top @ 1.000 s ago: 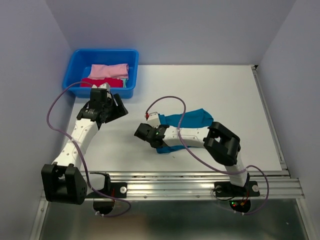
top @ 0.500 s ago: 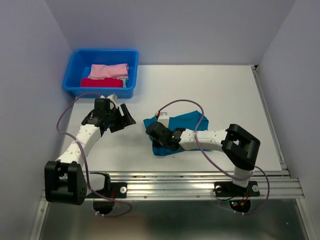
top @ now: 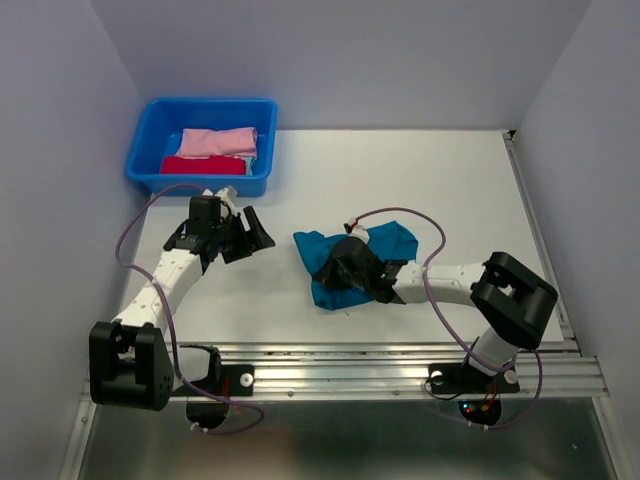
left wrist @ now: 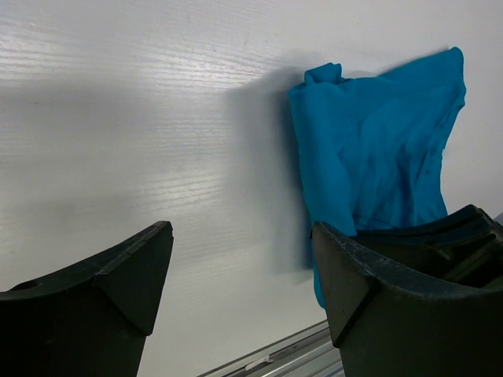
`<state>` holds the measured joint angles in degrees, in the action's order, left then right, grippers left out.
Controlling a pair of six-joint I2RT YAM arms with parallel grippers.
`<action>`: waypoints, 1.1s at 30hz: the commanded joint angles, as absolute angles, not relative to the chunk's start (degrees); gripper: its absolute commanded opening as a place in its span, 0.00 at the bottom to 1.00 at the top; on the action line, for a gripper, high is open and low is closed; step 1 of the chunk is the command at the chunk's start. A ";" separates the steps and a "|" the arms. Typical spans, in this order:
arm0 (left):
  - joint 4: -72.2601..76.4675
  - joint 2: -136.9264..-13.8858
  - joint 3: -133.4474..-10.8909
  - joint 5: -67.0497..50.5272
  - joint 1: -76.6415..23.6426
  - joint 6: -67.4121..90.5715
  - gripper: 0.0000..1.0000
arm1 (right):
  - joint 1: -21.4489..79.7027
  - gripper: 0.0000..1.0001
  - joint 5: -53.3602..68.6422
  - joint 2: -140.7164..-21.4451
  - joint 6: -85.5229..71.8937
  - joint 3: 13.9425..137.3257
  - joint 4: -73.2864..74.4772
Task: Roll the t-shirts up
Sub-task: Roll the T-shirt to the center of the board.
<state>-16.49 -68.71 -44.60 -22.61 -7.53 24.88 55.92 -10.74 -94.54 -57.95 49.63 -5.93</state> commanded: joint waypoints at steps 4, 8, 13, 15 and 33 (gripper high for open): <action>-13.62 -69.08 -44.38 -24.70 -11.15 24.78 0.82 | 52.13 0.01 -3.44 -89.66 -63.71 43.08 -18.97; -11.87 -70.74 -45.17 -24.78 -15.64 26.28 0.82 | 50.98 0.01 -1.59 -87.90 -65.47 39.74 -22.49; -9.59 -73.91 -46.14 -25.31 -19.77 27.68 0.86 | 50.36 0.01 -0.44 -86.05 -66.97 36.83 -25.57; -8.45 -74.88 -46.67 -25.57 -20.56 28.30 0.88 | 49.84 0.01 1.40 -86.13 -66.89 36.39 -26.10; 5.01 -91.22 -48.78 -29.62 -24.17 39.99 0.90 | 49.83 0.01 3.69 -90.35 -66.09 35.60 -27.16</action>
